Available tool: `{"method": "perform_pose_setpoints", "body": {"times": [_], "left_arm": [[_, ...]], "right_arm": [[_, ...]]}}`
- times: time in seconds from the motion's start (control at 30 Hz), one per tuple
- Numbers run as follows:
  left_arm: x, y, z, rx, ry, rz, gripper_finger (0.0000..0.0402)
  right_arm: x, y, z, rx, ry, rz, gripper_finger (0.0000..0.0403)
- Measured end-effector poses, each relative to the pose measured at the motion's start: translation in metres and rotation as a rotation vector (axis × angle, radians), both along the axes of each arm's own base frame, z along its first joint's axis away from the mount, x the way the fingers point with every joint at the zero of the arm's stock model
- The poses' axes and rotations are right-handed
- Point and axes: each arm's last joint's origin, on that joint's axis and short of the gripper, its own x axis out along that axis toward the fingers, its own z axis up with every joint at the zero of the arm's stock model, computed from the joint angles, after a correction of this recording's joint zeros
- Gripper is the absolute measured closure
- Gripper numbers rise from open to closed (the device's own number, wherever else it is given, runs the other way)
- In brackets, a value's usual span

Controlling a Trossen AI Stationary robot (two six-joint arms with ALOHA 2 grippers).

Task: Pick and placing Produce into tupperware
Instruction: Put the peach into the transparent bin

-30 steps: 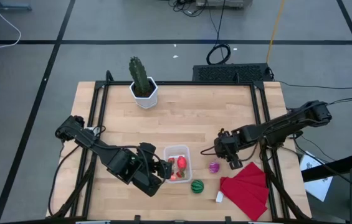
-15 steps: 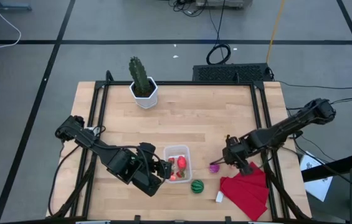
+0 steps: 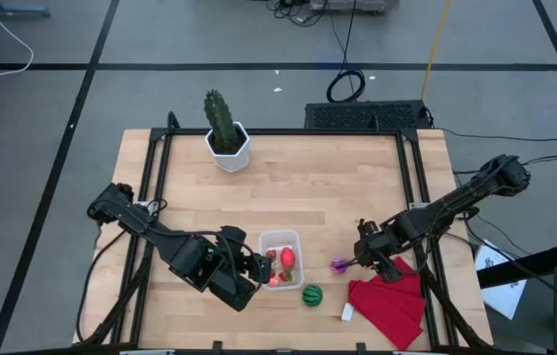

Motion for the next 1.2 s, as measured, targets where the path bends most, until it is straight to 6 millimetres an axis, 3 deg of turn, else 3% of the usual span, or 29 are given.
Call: {"method": "perform_pose_setpoints", "body": {"times": [0.67, 0.97, 1.2], "left_arm": [[0.000, 0.000, 0.000, 0.006, 0.002, -0.012, 0.0172], [0.000, 0.000, 0.000, 0.006, 0.003, -0.012, 0.0172], [0.000, 0.000, 0.000, 0.006, 0.004, -0.011, 0.0172]], "right_arm": [[0.008, 0.005, -0.014, -0.018, 0.024, 0.029, 0.0197], [-0.004, -0.001, -0.038, -0.026, 0.054, 0.005, 0.0197], [-0.001, 0.000, -0.040, -0.011, 0.016, 0.008, 0.0197]]}}
